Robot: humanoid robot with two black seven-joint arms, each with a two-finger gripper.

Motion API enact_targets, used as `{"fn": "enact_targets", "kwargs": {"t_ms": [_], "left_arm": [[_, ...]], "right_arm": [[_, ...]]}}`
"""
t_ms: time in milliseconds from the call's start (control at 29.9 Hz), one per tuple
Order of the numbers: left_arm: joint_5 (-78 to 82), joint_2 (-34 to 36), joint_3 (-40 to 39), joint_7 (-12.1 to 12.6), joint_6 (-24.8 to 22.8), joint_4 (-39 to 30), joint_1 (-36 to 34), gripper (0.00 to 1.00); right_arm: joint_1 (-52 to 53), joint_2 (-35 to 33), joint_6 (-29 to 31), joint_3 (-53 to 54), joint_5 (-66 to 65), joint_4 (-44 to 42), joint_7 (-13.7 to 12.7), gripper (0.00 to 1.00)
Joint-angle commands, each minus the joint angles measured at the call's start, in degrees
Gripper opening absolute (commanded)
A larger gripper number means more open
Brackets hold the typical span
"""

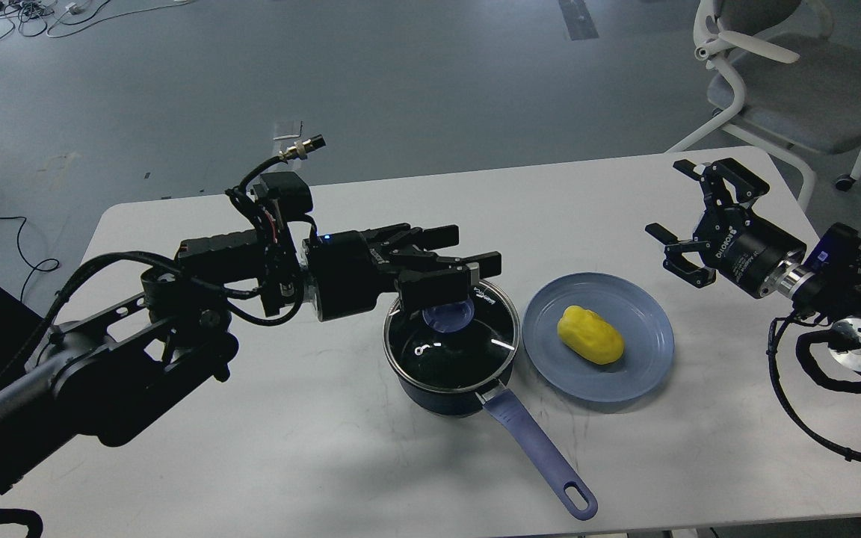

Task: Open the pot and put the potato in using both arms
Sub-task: 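Move the left gripper over the pot and grasp the lid's blue knob, then lift the glass lid off the pot with the left gripper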

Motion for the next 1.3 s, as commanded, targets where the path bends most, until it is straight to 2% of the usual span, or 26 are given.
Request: {"fn": "enact_targets", "kwargs": {"t_ms": [0, 267, 635, 1270], "left_arm": [[10.2, -2.7, 0.3, 0.0, 0.8, 3.3, -0.1, 0.98], [18.3, -4.2, 0.8, 0.1, 1.5, 9.0, 0.4, 0.98], [18.1, -4.6, 2.6, 0.0, 1.5, 7.0, 1.4, 0.98], [18.0, -5.3, 3.2, 0.2, 1.6, 9.4, 3.6, 0.98]], "right_arm": [[-0.1, -0.1, 0.0, 0.0, 0.1, 0.2, 0.0, 1.00], [-0.3, -0.1, 0.0, 0.0, 0.0, 0.1, 0.0, 1.00], [-0.5, -0.2, 0.0, 0.0, 0.0, 0.0, 0.0, 1.00], [-1.1, -0.1, -0.1, 0.0, 0.0, 0.0, 0.0, 1.00]]}}
